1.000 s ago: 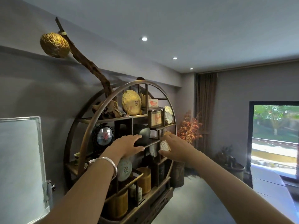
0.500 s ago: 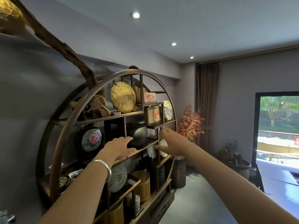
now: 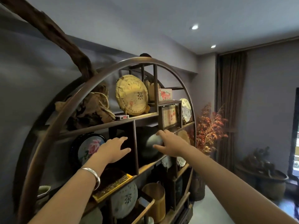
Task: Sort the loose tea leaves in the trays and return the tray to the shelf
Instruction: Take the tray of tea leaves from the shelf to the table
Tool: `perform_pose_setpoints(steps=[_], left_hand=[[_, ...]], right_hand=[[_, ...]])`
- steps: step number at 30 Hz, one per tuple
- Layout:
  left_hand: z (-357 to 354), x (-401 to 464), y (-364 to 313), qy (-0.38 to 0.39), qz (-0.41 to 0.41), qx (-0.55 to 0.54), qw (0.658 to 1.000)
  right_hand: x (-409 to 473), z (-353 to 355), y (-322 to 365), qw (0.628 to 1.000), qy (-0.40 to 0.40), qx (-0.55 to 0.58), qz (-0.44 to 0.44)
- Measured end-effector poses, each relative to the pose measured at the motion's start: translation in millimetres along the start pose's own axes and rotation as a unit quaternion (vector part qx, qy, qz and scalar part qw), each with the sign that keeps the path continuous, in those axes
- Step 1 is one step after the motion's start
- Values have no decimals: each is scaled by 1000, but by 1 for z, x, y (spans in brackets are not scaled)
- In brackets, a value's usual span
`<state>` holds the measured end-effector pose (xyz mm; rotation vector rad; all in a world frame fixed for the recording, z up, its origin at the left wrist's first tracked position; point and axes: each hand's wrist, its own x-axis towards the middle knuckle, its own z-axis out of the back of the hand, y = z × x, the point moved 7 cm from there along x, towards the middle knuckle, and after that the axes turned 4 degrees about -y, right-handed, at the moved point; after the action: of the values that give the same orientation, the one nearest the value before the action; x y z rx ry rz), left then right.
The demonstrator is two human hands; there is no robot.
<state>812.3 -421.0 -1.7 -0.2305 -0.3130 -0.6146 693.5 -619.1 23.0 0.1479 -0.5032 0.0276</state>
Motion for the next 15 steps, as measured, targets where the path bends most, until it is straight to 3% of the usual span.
perform_pose_setpoints(steps=[6, 15], left_hand=[[-67, 22, 55, 37, 13, 14, 999], [-150, -2, 114, -29, 100, -5, 995]], right_hand=[[56, -104, -18, 998, 35, 51, 21], [116, -253, -23, 976, 54, 100, 185]])
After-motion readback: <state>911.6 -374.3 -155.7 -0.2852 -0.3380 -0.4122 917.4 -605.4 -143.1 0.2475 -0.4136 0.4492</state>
